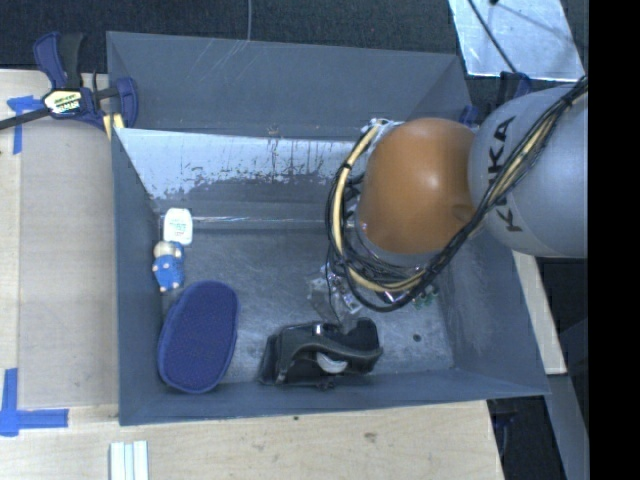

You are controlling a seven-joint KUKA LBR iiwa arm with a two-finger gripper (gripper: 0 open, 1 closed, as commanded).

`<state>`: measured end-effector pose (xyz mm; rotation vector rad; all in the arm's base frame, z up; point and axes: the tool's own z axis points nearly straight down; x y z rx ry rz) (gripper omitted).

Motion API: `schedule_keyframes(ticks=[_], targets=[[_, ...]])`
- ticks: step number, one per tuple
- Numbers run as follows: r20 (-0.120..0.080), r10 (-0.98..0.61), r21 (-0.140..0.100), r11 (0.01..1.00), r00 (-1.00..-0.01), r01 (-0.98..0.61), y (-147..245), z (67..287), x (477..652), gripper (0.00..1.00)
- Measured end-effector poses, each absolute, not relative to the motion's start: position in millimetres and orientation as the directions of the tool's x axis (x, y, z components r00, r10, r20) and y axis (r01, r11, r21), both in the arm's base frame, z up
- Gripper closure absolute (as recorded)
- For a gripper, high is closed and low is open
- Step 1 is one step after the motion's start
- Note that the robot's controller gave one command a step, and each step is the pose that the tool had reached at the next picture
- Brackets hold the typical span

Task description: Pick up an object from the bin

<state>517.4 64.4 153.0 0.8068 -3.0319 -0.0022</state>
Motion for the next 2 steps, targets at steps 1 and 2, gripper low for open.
schedule_keyframes(ticks=[1,2], targets=[[-0.003,-0.496,0.000,0.868,-0.868,-0.496,64.6,157.6,518.9,0.00],[-0.012,-0.469,-0.003,0.883,-0.883,-0.469,82.0,76.6,485.2,0.00]])
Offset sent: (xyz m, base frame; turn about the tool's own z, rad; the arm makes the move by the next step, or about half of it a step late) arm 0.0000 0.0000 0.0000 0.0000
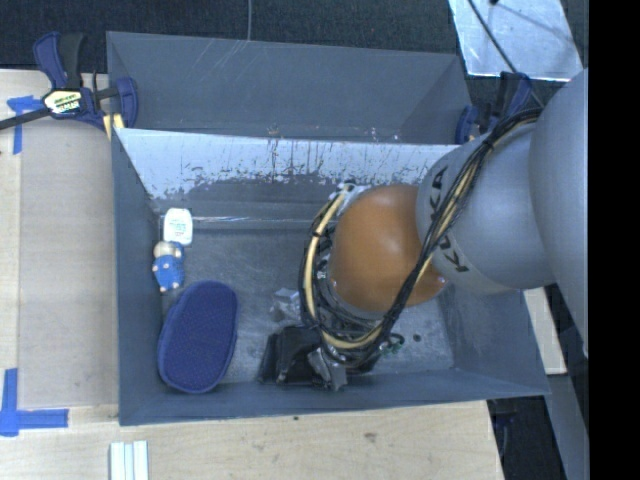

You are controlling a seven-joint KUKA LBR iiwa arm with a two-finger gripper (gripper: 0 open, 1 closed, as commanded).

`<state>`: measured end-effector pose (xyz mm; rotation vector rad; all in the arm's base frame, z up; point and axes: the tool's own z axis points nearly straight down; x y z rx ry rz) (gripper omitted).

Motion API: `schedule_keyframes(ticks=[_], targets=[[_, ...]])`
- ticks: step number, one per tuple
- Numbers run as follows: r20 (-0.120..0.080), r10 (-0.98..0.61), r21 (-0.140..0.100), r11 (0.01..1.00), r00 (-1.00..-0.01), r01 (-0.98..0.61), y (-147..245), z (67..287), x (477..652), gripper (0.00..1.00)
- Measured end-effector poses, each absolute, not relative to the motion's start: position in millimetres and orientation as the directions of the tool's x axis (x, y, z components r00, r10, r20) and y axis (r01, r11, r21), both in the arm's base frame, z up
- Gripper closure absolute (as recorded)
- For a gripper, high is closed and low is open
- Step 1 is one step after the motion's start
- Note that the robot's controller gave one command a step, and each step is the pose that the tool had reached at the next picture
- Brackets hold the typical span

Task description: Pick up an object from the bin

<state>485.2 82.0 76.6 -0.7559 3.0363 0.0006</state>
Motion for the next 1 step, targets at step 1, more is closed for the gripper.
schedule_keyframes(ticks=[1], targets=[[-0.004,-0.468,0.000,0.884,-0.884,-0.468,81.4,76.9,482.9,1.00]])
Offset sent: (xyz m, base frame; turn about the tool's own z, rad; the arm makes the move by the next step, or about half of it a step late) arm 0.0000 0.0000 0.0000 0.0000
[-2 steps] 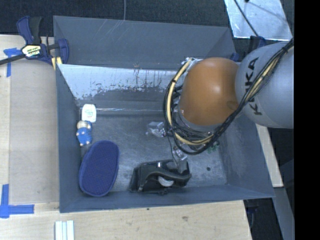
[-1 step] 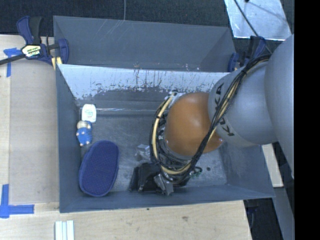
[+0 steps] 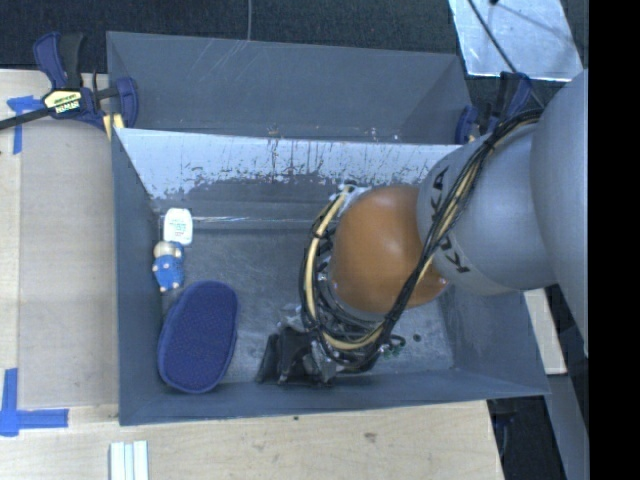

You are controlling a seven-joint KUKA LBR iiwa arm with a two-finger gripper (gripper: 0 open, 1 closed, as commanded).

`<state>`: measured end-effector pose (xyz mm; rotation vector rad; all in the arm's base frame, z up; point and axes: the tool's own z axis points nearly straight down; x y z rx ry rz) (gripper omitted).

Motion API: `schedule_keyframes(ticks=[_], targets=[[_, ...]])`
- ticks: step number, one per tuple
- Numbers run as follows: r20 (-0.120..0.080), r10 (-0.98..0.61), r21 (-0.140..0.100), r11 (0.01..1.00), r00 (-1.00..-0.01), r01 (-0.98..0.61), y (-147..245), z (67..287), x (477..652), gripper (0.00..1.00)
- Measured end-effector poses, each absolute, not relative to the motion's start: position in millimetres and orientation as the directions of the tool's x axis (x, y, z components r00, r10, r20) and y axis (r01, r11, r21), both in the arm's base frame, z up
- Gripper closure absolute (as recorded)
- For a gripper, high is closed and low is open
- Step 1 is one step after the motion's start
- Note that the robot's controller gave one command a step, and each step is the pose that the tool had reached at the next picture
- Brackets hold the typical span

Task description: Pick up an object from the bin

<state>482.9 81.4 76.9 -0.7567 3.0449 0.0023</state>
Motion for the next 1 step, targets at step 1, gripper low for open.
schedule_keyframes(ticks=[1], targets=[[-0.009,-0.518,0.000,0.855,-0.855,-0.518,136.1,189.1,509.2,1.00]])
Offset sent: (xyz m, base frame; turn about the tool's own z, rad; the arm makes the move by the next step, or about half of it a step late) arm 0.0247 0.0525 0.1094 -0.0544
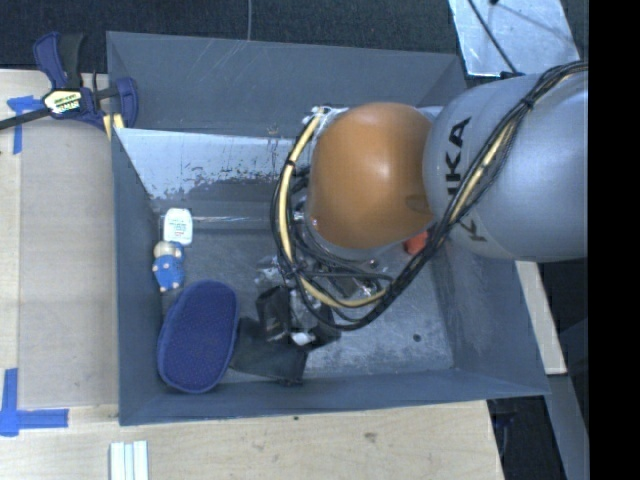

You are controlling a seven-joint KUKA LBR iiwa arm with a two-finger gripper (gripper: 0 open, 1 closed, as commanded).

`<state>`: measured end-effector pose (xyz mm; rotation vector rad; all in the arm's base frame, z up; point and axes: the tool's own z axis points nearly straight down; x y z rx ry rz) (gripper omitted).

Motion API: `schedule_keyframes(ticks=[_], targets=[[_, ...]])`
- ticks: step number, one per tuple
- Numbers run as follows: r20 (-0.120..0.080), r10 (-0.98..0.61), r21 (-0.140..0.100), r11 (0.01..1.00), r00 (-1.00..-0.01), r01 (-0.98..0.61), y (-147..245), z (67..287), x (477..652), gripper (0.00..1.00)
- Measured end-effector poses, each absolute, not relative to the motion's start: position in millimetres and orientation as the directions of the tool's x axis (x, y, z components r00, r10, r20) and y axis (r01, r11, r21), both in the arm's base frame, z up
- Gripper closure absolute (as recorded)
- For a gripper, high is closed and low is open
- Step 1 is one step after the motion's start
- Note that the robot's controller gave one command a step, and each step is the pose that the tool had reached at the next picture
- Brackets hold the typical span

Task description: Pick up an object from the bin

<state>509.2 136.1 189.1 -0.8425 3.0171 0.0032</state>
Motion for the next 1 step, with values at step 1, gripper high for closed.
schedule_keyframes(ticks=[1], targets=[[-0.007,-0.519,-0.002,0.855,-0.855,-0.518,126.2,267.0,514.2,1.00]])
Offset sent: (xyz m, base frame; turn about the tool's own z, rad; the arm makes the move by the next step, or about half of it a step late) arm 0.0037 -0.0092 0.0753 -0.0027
